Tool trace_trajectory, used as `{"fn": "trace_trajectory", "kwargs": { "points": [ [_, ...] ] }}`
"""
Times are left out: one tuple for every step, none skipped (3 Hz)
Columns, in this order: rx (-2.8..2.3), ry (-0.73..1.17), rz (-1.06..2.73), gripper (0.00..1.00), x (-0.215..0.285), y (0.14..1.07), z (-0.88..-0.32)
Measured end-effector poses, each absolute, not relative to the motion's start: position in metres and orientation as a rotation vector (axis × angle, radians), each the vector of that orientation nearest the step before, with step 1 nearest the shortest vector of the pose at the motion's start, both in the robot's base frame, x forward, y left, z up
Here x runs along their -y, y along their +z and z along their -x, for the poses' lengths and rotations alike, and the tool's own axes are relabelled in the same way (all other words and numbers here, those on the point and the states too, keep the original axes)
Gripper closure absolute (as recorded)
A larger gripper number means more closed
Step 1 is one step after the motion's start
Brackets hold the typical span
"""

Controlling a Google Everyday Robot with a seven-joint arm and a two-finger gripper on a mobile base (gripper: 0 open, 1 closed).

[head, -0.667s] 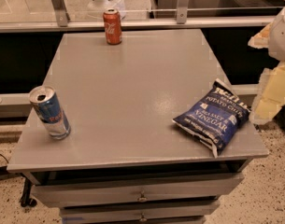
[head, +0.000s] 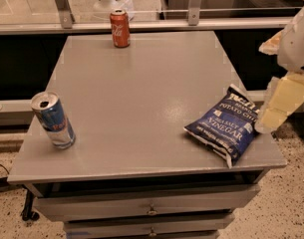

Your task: Move blue chip bag near coke can

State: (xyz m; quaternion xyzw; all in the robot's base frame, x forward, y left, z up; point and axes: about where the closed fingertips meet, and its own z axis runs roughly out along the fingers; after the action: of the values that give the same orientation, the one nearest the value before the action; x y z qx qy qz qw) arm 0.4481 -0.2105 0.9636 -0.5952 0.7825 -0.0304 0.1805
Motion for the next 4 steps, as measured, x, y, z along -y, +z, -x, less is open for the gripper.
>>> {"fn": "trace_trajectory", "kwargs": {
  "points": [
    [-2.188,-0.038,1.604,0.0,0.211,0.937,-0.472],
    [-2.204,0.021,1.497,0.0,0.225,0.912,-0.5],
    [-2.266,0.11,1.386,0.0,0.241,0.888,-0.514],
    [-2.331,0.254,1.268,0.0,0.248,0.865,-0.519]
  ]
}}
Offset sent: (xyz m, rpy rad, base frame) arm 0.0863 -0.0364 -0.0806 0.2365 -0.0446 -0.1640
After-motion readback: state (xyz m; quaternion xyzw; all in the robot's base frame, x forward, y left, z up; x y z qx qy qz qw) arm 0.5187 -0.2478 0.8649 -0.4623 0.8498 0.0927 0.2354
